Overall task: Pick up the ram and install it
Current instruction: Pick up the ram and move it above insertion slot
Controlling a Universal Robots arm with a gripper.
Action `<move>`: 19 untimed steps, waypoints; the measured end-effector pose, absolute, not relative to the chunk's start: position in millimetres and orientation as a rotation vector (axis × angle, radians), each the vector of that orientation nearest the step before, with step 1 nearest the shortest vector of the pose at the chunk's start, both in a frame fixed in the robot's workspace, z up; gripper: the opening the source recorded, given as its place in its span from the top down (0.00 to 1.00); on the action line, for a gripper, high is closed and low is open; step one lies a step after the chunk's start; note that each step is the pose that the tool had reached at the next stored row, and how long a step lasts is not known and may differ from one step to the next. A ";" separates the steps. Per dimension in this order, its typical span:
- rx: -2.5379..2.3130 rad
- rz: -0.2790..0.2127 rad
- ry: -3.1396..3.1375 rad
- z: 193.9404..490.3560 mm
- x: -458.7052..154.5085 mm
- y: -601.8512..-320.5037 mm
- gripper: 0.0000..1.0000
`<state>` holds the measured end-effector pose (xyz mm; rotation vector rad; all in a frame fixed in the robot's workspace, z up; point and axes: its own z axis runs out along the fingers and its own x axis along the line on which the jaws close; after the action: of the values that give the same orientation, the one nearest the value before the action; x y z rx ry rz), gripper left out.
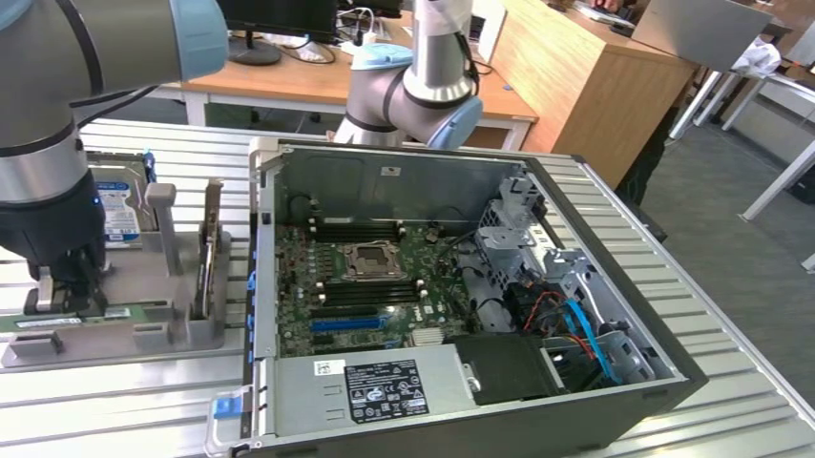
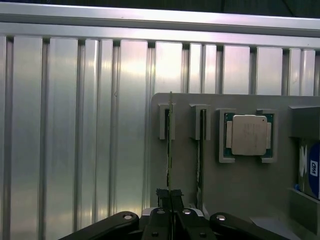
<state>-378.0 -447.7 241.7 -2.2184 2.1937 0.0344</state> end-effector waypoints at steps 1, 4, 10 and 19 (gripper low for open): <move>-2.218 0.034 2.194 243.6 -378.0 -447.7 0.89; -2.218 0.034 2.194 250.1 -378.0 -447.6 0.89; -2.218 0.034 2.194 262.7 -377.8 -447.6 0.89; -2.219 0.037 2.195 270.3 -375.0 -447.6 0.89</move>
<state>-375.0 -447.6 270.3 -2.2193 2.1948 0.0369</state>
